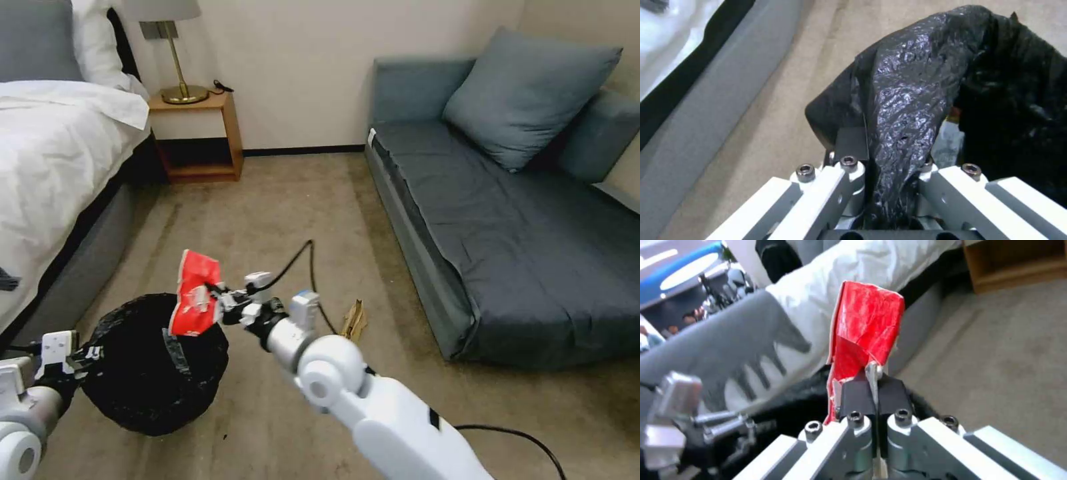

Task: Pick up the trash bin, then pick up the garbage on the floor and place it into the trash bin.

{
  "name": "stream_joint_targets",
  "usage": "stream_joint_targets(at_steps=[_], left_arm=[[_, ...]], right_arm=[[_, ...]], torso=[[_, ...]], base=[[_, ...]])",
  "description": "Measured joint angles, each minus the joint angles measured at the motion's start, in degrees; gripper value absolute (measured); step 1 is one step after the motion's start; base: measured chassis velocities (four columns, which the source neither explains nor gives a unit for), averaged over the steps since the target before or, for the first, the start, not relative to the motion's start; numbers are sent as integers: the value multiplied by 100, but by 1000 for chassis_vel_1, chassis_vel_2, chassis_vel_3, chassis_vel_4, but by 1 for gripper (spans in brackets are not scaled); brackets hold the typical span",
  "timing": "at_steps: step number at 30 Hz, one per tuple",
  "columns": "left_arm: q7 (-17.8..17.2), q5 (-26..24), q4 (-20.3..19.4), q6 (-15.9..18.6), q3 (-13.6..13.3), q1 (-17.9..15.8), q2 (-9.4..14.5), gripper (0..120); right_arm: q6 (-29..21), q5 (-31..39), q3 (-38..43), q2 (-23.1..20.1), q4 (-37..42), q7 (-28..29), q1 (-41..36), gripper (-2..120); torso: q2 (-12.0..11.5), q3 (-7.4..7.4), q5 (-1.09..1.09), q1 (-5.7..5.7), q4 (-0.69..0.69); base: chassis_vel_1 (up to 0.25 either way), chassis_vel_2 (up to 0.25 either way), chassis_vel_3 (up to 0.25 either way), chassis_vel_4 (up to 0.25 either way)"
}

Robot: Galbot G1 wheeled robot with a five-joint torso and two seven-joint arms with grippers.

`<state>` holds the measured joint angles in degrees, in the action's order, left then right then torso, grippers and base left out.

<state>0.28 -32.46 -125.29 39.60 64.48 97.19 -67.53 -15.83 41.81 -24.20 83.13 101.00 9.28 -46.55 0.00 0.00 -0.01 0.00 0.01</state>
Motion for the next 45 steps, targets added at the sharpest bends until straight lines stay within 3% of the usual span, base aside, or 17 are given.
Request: stream_joint_targets(at_steps=[5, 7, 13, 21, 27, 30, 35, 45], left_arm=[[4, -9, -44, 3, -5, -4, -5, 7], [8, -11, -48, 5, -26, -13, -19, 7], [11, -12, -48, 6, -41, -20, -41, 7], [14, -18, -63, 9, -54, -40, -39, 7], [17, -20, -63, 9, -58, -37, -43, 7], [19, -24, -63, 9, -58, -42, -43, 7], [24, -30, -63, 8, -67, -52, -65, 7], [27, -38, -48, -6, -68, -94, -108, 7]], right_arm=[[25, -110, -86, 95, -155, 2, -45, 4], [3, -114, -109, 71, -139, -17, -106, 17], [-39, -114, -119, 29, -77, -41, -178, 33], [-100, -127, -175, 31, -31, -51, -225, 67], [-140, -137, -193, 22, -4, -96, -245, 82], [-321, -174, -278, -76, 86, -278, -246, 98], [-503, -305, -462, -126, 133, -510, -230, 100], [-507, -315, -343, -127, 110, -454, -174, 100]], torso=[[0, 0, 0, 0, -1], [0, 0, 0, 0, -1], [0, 0, 1, 0, -1], [0, 0, 1, 0, -1], [0, 0, 1, 0, -1], [0, 0, 1, 0, -1], [0, 0, 1, 0, -1], [0, 0, 1, 0, -1]], base=[[0, 0, 0, 0], [0, 0, 0, 0], [0, 0, 0, 0], [0, 0, 0, 0], [0, 0, 0, 0], [0, 0, 0, 0], [0, 0, 0, 0], [0, 0, 0, 0]])
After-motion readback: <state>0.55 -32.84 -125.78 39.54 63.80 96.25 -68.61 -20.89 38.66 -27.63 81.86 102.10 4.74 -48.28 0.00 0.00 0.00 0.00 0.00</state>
